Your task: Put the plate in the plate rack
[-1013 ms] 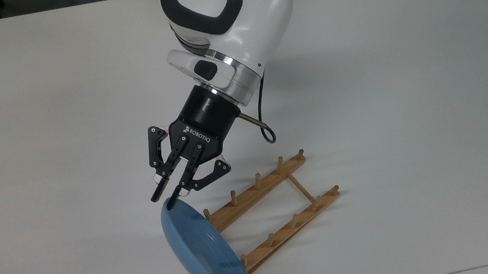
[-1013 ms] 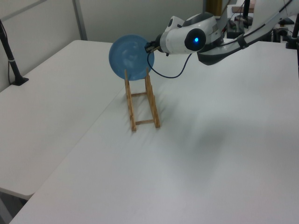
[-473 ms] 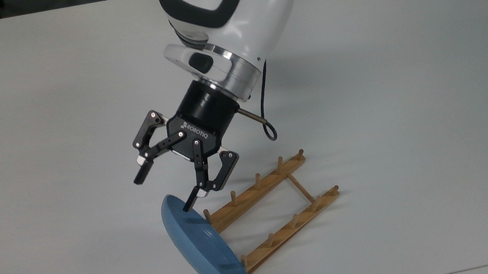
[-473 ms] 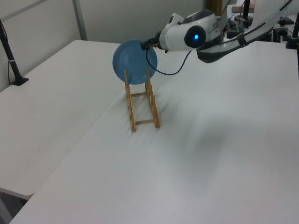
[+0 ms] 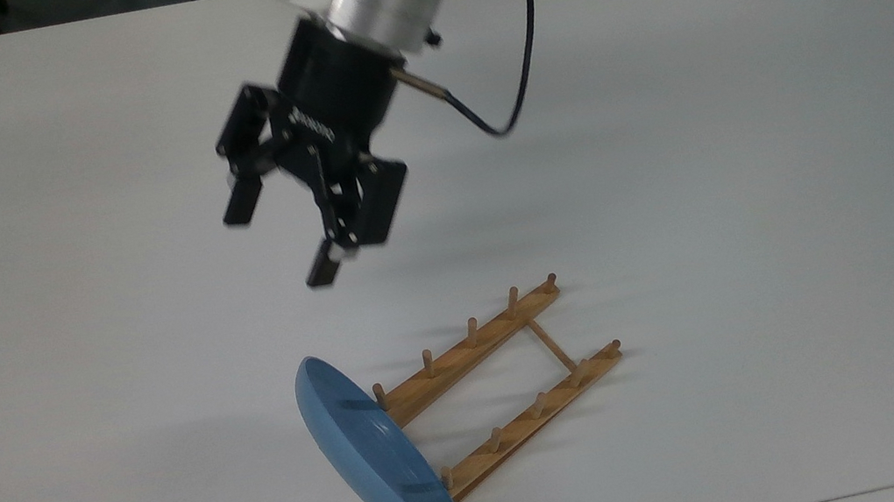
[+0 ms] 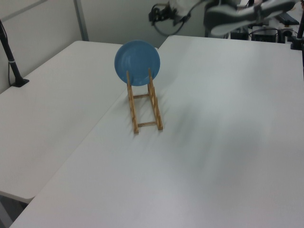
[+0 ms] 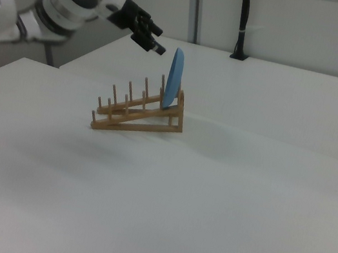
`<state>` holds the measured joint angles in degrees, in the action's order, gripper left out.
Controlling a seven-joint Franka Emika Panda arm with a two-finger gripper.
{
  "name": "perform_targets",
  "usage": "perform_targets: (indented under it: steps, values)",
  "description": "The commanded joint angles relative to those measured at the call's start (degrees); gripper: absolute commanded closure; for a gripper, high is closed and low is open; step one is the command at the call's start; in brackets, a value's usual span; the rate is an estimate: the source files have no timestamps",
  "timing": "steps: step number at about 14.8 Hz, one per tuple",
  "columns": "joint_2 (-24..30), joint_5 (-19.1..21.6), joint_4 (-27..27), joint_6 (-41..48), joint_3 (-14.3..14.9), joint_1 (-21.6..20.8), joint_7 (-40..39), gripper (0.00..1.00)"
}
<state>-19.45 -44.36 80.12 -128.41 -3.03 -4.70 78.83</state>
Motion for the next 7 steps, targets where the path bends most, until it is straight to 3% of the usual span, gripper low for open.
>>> perform_targets:
  steps: [1,5,7]
  values:
    - [6.69,22.41,2.5,14.55,-0.31,0.39,-17.36,0.0]
    - [12.49,40.88,2.58,33.62,-0.22,4.43,-19.94,0.0]
    - [15.83,45.66,4.59,42.15,-0.22,6.1,-24.23,0.0]
